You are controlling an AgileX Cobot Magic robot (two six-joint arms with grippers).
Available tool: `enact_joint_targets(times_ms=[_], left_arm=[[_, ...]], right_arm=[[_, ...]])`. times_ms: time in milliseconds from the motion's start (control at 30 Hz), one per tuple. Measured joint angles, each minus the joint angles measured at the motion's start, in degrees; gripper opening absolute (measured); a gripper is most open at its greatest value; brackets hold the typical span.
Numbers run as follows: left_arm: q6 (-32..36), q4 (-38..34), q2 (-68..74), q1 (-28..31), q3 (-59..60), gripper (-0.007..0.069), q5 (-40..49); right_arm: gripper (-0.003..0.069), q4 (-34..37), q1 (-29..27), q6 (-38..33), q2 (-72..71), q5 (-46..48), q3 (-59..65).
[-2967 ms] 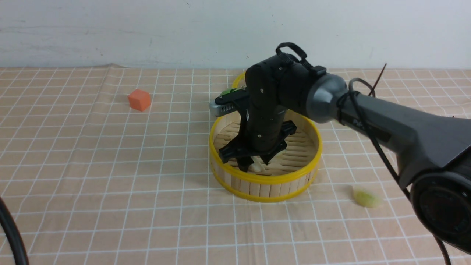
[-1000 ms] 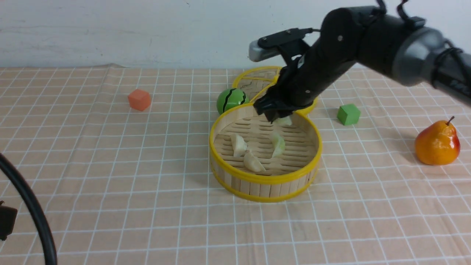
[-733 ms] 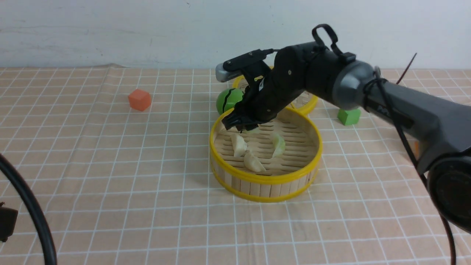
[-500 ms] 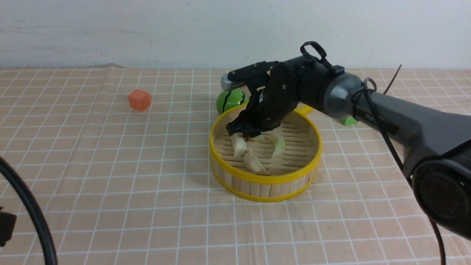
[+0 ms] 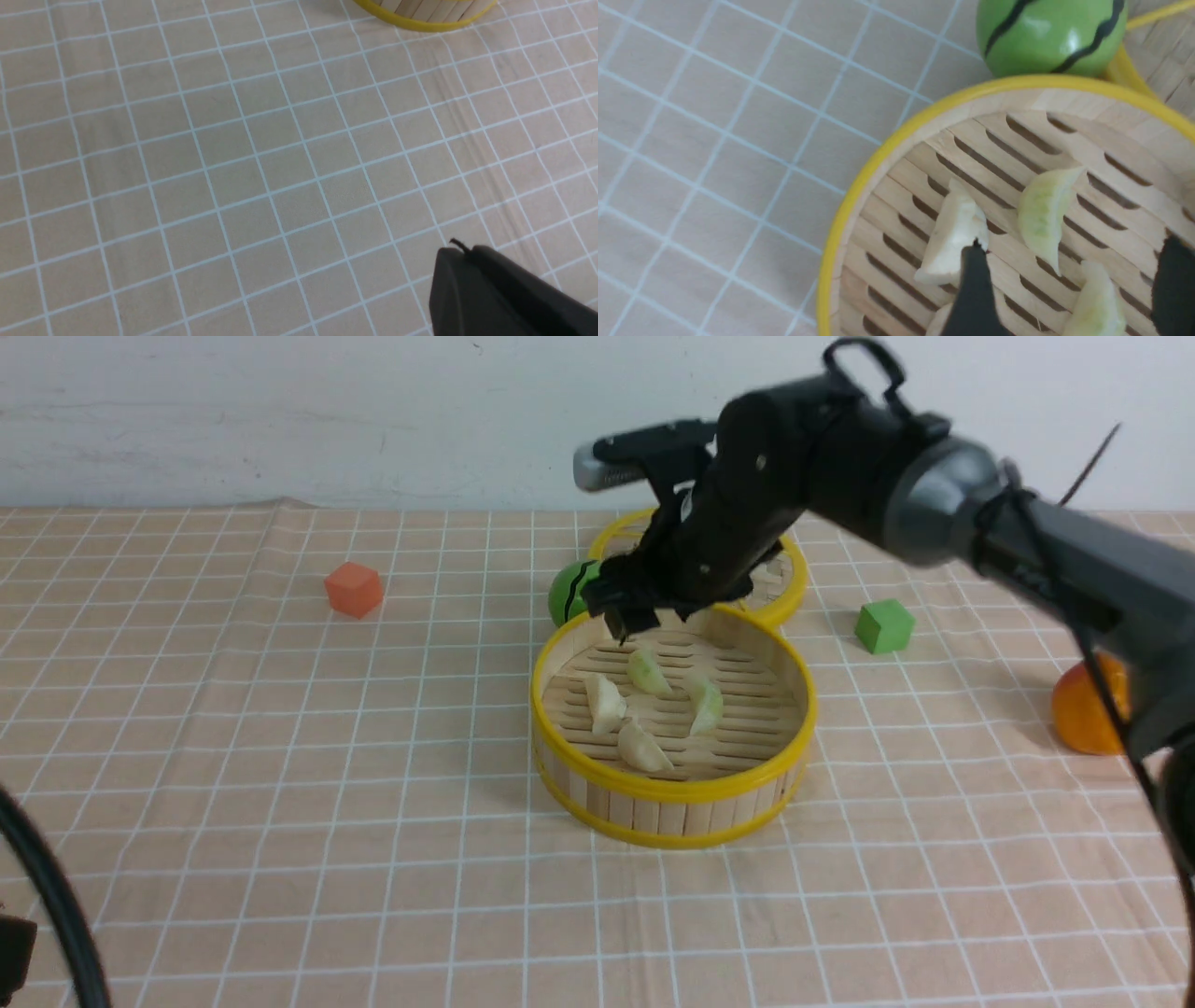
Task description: Put the dumplings into the steamer on the table with the brown tablecloth.
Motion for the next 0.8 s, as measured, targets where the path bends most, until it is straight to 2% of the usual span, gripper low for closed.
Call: enact_joint_targets(times_ms=[67,100,133,200,300,333,367,400,433,467,533,633,800], left_arm=[[0.0,-0.2,-3.6,0.0,3.0,0.0004,-1.7],[-0.1,-0.1,-6.4,0.0,6.2,0.0004,-3.6],[-0.1,-0.1,-7.0,0.0,6.2,0.0004,-3.6],[-0.1,0.1,-13.8,0.0,12.6,0.0004,-8.8],[-0.1,0.1,-18.9,0.0,17.4,0.0007,-14.0],[-0.1,0.1,-22.6,0.0,21.0,0.0009,-19.0],[-0.1,0.2,-24.6,0.0,22.6,0.0011,-21.7],[-0.1,0.2,-25.0,0.0,22.9,0.0011,-21.7],[-0.1,0.2,-27.7,0.0,25.1,0.0012,-26.0],[-0.1,0.3,-28.6,0.0,26.1,0.0013,-28.0],[-0.1,0.3,-29.6,0.0,27.1,0.0015,-29.6],[-0.1,0.3,-30.1,0.0,28.6,0.0015,-31.4],[-0.1,0.3,-30.1,0.0,29.3,0.0017,-31.4]], right_arm=[[0.0432,1.7,0.0,-2.8,-3.4,2.3,-0.2],[0.0391,2.5,0.0,-4.7,-6.4,3.8,-0.3],[0.0391,2.7,0.0,-4.7,-6.4,4.1,-0.3],[0.0295,3.7,0.2,-7.0,-11.8,7.7,-0.3],[0.0211,4.2,0.2,-8.3,-15.6,10.1,-0.1],[0.0134,5.0,0.3,-8.7,-18.8,11.4,1.1],[0.0094,5.4,0.3,-8.9,-20.6,11.8,2.3],[0.0094,5.5,0.3,-8.9,-21.0,11.8,2.6],[0.0029,6.4,0.4,-9.3,-23.9,11.7,5.6],[0.0005,6.7,0.4,-9.6,-25.4,11.3,8.0],[-0.0015,7.3,0.4,-10.1,-28.1,10.1,11.4],[-0.0020,10.3,0.4,-12.2,-36.0,3.2,23.2],[-0.0019,16.7,0.4,-19.7,-50.7,-11.0,42.7]])
